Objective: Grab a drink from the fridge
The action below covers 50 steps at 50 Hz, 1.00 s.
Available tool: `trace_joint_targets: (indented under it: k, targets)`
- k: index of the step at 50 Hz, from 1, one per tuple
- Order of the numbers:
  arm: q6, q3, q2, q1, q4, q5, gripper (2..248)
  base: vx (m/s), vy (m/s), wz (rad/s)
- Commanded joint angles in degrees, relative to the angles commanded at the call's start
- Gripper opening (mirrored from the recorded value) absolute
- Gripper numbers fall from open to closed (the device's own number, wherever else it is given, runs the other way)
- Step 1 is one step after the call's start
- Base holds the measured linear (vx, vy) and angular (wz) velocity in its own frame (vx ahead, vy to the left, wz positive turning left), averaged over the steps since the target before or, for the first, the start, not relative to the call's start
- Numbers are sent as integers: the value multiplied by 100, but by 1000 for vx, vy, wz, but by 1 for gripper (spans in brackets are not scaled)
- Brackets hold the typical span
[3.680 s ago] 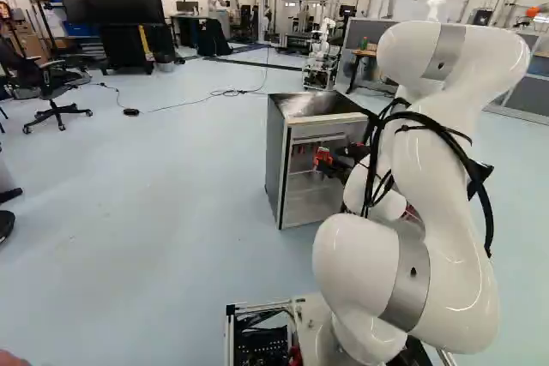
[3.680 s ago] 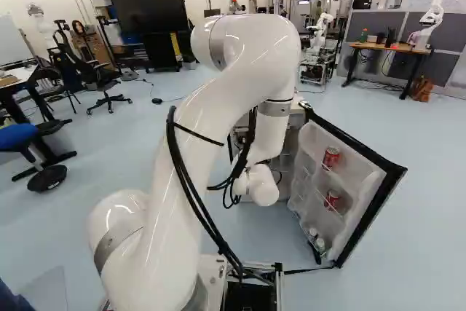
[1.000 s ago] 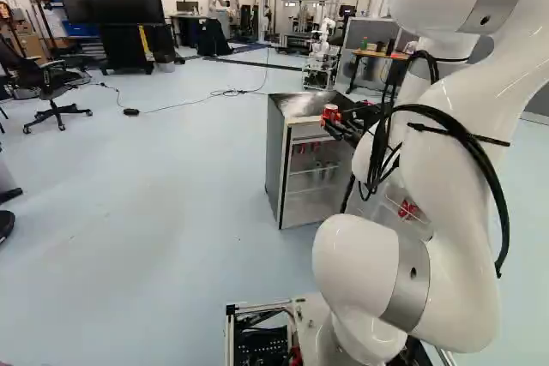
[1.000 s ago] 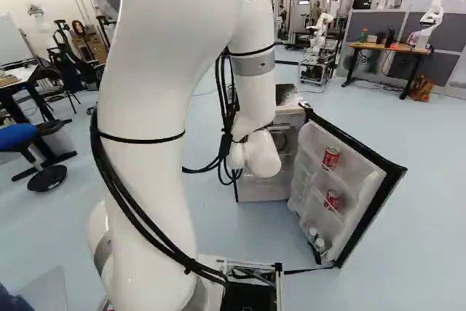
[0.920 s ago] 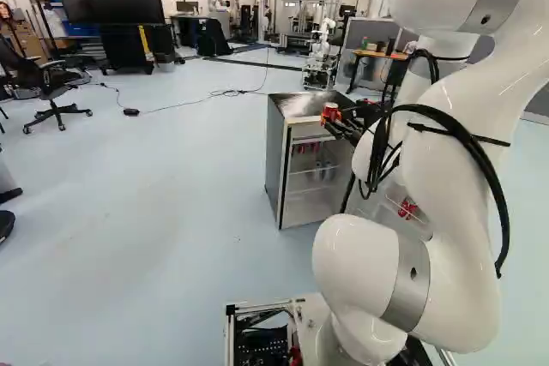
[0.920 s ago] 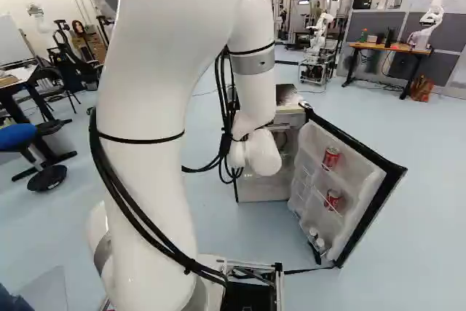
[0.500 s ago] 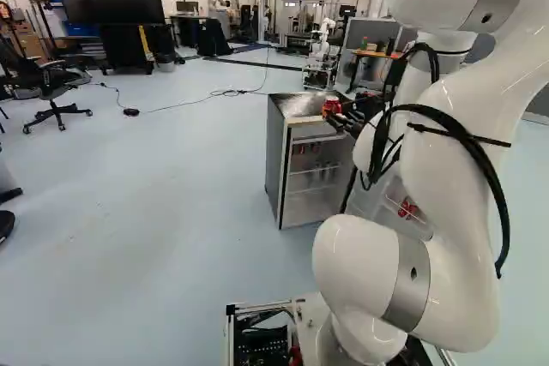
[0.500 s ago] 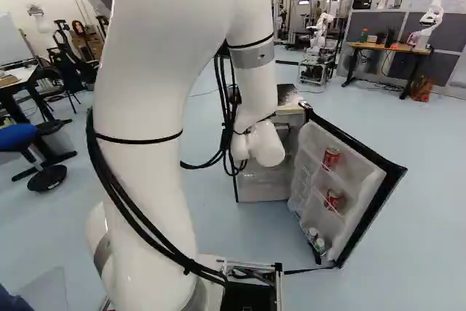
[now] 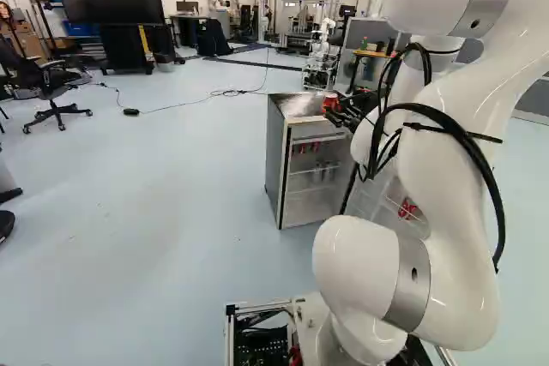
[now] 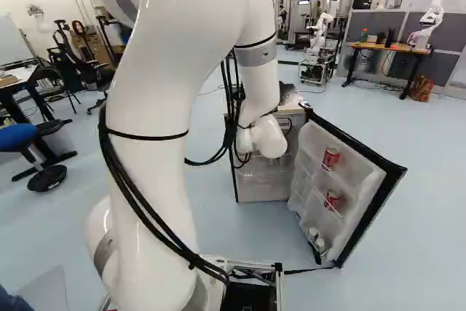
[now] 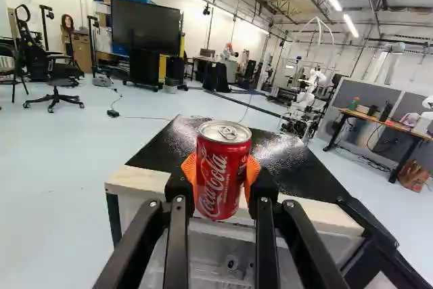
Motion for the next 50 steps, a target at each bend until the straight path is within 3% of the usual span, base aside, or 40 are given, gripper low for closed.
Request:
trace_joint_targets:
  k: [50]
  targets:
    - [0,-1350,-977,332,356,-315,91,0,0,0]
